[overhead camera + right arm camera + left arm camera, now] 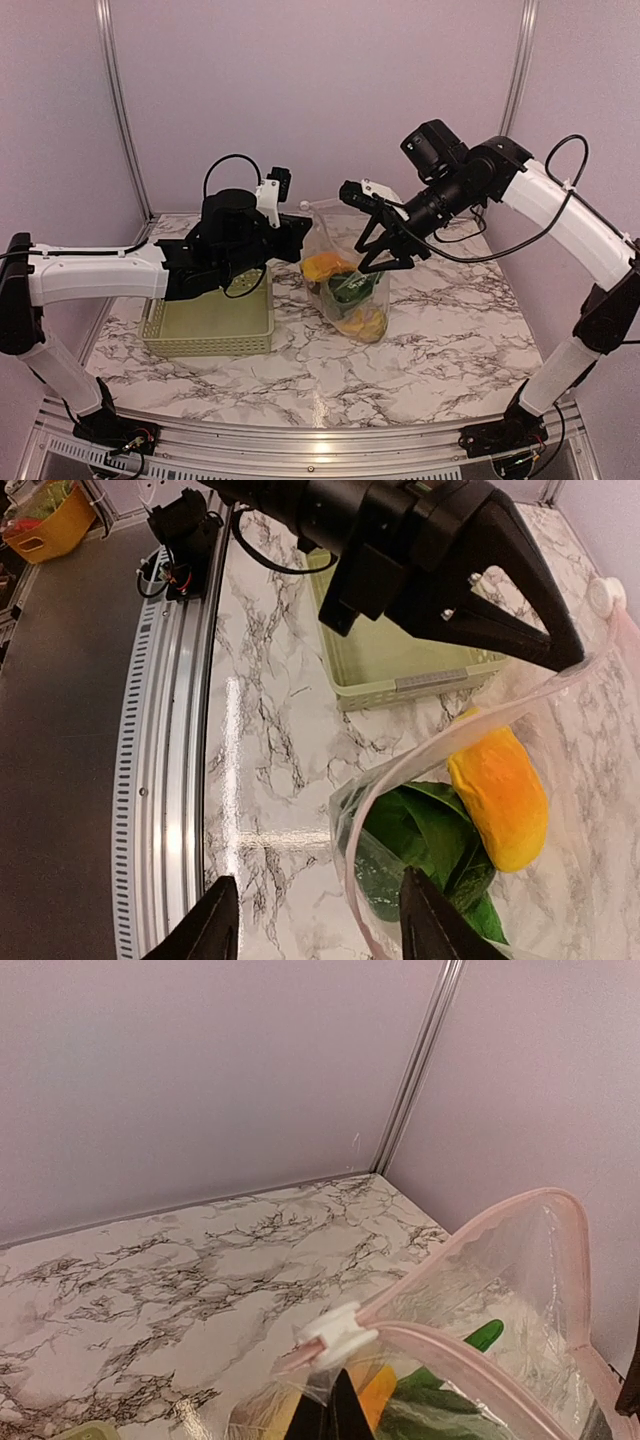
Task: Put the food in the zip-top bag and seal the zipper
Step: Pass from the right arm to the left, then adjust the zipper food storage bag at the center of the board.
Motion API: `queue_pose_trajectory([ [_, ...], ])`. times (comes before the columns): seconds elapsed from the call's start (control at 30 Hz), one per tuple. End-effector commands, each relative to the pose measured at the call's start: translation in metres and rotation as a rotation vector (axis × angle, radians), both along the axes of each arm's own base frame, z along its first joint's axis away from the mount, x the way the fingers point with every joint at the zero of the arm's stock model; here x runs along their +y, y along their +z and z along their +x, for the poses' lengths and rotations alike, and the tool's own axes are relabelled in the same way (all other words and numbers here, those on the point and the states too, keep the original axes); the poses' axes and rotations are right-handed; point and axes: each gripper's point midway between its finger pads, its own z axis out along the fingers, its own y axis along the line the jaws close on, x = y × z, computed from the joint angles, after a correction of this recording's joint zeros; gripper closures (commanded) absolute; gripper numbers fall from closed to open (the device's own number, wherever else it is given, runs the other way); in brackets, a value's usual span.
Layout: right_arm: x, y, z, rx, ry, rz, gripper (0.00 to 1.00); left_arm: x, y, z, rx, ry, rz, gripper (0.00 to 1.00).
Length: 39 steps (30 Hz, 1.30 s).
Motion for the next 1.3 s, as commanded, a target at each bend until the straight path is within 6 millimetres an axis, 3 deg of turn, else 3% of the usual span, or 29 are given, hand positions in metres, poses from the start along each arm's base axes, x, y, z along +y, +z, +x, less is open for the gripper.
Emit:
queue_pose_trajectory([
  [0.0,0.003,-0.022,0.025,-0.052,-0.085,-0.093,0.48,0.012,0.018,-0.002,-0.007,0.045,-0.008,1.00],
  [0.17,-0.007,-0.031,0.030,-0.097,-0.116,-0.143,0.65,0.021,0.020,-0.003,-0.025,0.061,0.038,1.00],
  [0.27,-0.018,-0.033,0.034,-0.147,-0.138,-0.172,0.97,0.025,0.021,-0.004,-0.035,0.070,0.059,1.00],
  [0.3,-0.022,-0.030,0.036,-0.171,-0.147,-0.176,1.00,0.026,0.021,-0.004,-0.037,0.068,0.065,1.00],
  [0.53,-0.050,0.002,0.045,-0.248,-0.150,-0.125,1.00,0.029,0.028,-0.015,-0.095,0.014,0.083,1.00],
  [0.7,-0.058,-0.008,0.038,-0.237,-0.097,-0.165,1.00,0.025,0.044,-0.041,-0.219,-0.132,0.068,1.00],
  [0.83,-0.057,-0.016,0.040,-0.217,-0.091,-0.182,1.00,0.019,0.044,-0.058,-0.284,-0.232,0.042,0.99],
  [0.87,-0.055,-0.017,0.042,-0.215,-0.097,-0.182,0.95,0.018,0.042,-0.059,-0.279,-0.241,0.038,1.00],
  [0.93,-0.049,-0.013,0.045,-0.202,-0.104,-0.159,0.74,0.013,0.039,-0.059,-0.260,-0.253,0.029,1.00],
  [1.0,-0.037,-0.004,0.044,-0.187,-0.093,-0.115,0.64,0.008,0.036,-0.058,-0.235,-0.265,0.019,1.00],
  [1.27,0.017,0.003,0.022,-0.120,0.010,-0.042,0.55,0.011,0.039,-0.053,-0.166,-0.210,-0.032,1.00],
])
